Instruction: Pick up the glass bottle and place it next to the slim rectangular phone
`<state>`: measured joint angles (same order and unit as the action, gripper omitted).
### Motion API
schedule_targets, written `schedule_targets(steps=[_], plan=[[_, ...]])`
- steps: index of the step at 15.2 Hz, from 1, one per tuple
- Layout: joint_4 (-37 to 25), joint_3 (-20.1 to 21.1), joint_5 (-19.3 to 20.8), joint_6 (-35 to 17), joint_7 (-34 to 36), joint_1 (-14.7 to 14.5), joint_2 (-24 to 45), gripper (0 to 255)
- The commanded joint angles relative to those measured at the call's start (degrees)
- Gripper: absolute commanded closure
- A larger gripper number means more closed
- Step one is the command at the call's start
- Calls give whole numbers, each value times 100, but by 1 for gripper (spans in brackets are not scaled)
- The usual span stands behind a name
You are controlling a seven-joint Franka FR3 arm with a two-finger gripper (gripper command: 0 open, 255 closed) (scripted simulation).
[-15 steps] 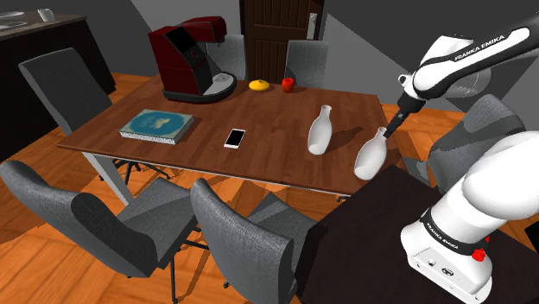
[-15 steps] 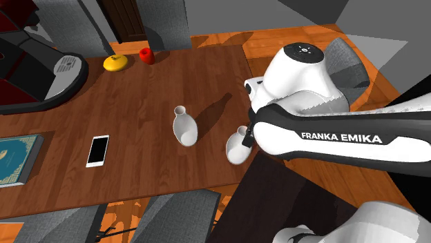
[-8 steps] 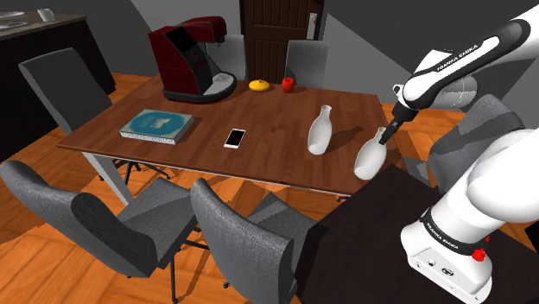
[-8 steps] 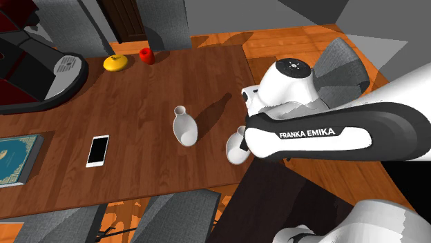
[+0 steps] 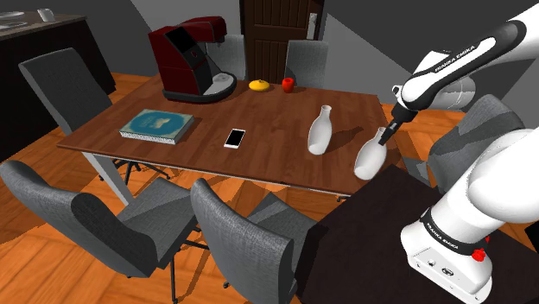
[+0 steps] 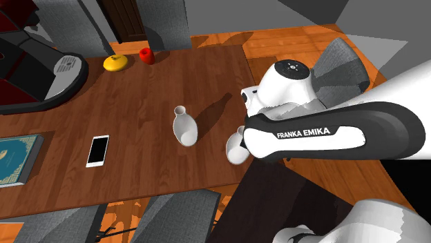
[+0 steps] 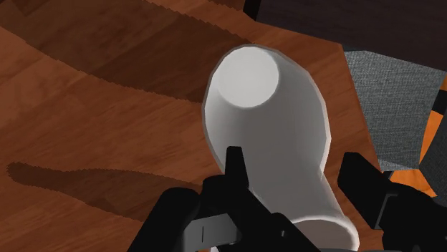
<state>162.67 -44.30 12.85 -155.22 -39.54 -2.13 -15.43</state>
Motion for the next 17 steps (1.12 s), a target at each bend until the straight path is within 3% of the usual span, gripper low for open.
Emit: schedule_targets(steps=[1, 9, 17], plan=[[0, 0, 0, 0, 0, 0, 0, 255], [0, 0, -1, -1, 0, -1, 1, 255], [-154, 466, 436, 951, 385, 452, -826, 255]])
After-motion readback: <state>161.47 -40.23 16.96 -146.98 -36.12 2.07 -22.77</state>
